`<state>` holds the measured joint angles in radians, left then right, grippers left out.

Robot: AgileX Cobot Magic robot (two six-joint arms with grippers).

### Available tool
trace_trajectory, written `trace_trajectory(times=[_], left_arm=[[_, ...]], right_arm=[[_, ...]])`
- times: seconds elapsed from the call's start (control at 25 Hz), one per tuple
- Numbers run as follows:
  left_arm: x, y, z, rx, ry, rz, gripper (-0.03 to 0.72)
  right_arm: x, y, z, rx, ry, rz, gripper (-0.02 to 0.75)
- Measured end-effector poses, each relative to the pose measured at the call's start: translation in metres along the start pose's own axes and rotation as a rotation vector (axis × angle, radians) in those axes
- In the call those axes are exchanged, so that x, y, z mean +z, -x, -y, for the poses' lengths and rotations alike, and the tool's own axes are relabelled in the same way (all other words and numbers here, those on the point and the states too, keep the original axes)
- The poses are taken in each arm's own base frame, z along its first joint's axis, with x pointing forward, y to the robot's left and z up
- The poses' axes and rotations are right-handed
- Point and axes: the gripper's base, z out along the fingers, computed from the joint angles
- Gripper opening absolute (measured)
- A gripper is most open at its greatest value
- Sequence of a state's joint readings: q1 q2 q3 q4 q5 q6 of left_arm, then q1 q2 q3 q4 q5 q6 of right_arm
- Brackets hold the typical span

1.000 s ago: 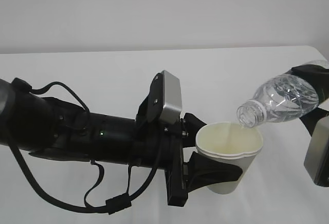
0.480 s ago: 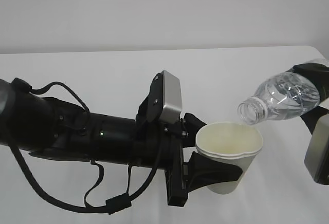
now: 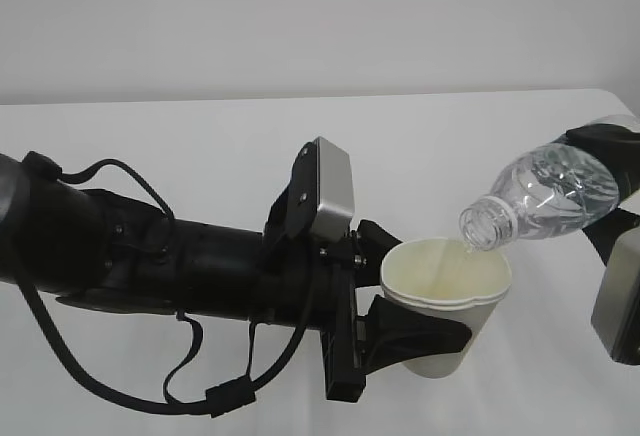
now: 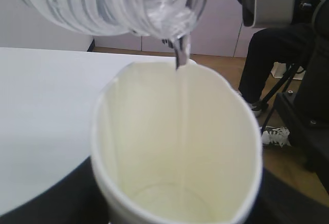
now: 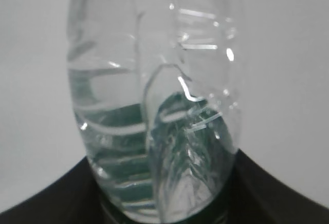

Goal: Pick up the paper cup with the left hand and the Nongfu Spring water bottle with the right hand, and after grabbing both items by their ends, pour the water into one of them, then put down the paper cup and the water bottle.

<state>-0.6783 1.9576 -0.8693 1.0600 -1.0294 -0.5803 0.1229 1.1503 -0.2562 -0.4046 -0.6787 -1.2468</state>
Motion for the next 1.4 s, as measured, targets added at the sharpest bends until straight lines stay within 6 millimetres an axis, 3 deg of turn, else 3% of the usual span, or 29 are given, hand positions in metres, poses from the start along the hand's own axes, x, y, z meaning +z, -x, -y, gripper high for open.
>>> trace_trajectory(times=[1.4], left_arm=[[0.0000, -0.0001, -0.0001, 0.000, 0.001, -0.001, 0.428]], right_arm=[[0.0000, 0.0005, 0.0011, -0.024, -0.013, 0.005, 0.425]])
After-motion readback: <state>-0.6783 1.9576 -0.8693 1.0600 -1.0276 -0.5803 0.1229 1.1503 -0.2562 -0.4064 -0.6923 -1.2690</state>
